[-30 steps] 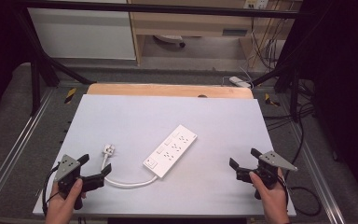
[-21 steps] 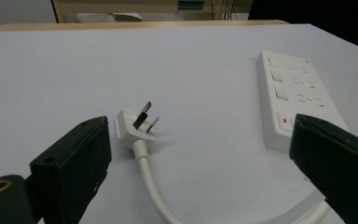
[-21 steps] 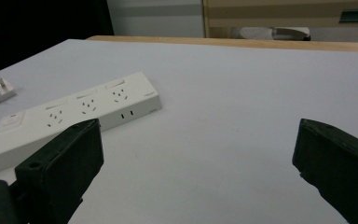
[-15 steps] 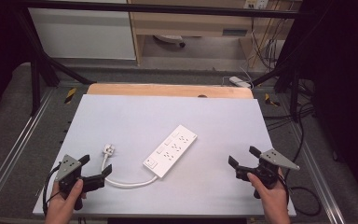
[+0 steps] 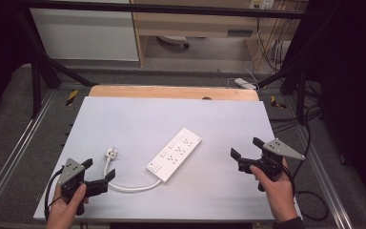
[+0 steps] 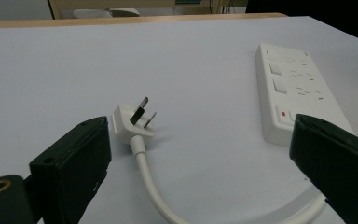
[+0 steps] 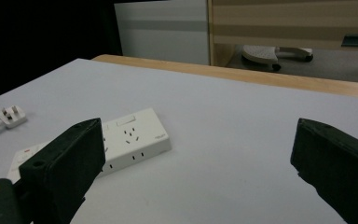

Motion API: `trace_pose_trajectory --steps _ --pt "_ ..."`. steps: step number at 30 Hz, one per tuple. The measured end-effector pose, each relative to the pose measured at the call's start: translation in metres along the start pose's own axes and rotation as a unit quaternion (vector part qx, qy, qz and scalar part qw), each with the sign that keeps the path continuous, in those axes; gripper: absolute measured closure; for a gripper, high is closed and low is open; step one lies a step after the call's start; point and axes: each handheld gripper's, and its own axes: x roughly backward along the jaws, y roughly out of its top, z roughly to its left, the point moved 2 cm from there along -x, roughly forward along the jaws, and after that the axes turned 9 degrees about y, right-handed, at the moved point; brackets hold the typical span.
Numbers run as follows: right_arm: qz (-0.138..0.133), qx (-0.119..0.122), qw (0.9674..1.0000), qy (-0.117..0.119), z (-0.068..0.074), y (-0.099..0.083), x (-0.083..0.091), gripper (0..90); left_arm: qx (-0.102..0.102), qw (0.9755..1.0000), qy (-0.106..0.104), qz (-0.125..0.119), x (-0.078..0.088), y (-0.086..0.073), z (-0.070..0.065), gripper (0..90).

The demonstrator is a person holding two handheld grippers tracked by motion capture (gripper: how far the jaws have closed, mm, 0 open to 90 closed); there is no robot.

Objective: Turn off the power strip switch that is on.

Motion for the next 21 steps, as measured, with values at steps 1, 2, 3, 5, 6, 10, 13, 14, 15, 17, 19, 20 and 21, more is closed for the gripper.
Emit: trace_pose_trajectory --steps 1,2,3,5,6,10,13,14,15,17,19,20,21 --pt "0.000 0.000 1.0000 0.000 0.000 0.000 0.000 3.5 0.000 1.0000 0.000 0.000 0.000 0.000 0.000 5.4" --pt "-0.002 -0.001 1.0000 0.002 0.001 0.003 -0.001 3.6 0.000 1.0000 0.000 0.000 0.000 0.000 0.000 5.4" --pt "0.001 0.000 1.0000 0.005 0.002 0.007 -0.004 3.8 0.000 1.0000 -0.001 0.000 0.000 0.000 0.000 5.5" --pt "0.001 0.000 1.0000 0.007 0.003 0.009 -0.005 3.9 -0.002 1.0000 0.000 0.003 0.000 -0.001 -0.001 5.6" --pt "0.002 0.001 1.0000 0.009 0.004 0.010 -0.006 4.0 -0.001 1.0000 -0.001 0.004 -0.001 -0.001 -0.001 5.7" --pt "0.015 0.010 0.9998 0.011 0.006 0.018 -0.012 4.1 -0.001 1.0000 -0.001 0.006 -0.001 -0.001 -0.001 5.8" --pt "0.022 0.018 0.9995 0.014 0.007 0.022 -0.017 3.8 -0.004 1.0000 -0.002 0.004 -0.001 -0.001 -0.001 5.8" --pt "0.022 0.018 0.9995 0.014 0.007 0.022 -0.017 3.8 -0.004 1.0000 -0.003 0.005 -0.001 -0.001 -0.001 5.8" --pt "0.024 0.021 0.9993 0.019 0.010 0.025 -0.020 3.7 -0.004 1.0000 -0.004 0.005 -0.001 -0.001 -0.001 5.8" --pt "0.024 0.023 0.9992 0.022 0.011 0.027 -0.022 3.7 -0.004 1.0000 -0.003 0.006 -0.001 -0.001 -0.002 5.9" --pt "0.030 0.031 0.9988 0.024 0.014 0.032 -0.028 4.1 -0.004 1.0000 -0.005 0.005 -0.001 -0.001 -0.002 5.9" --pt "0.030 0.031 0.9988 0.024 0.014 0.032 -0.028 4.1 -0.005 1.0000 -0.005 0.004 -0.001 -0.001 -0.002 5.9" --pt "0.035 0.033 0.9985 0.026 0.016 0.035 -0.031 4.2 -0.005 1.0000 -0.005 0.004 0.000 -0.001 -0.002 5.9"
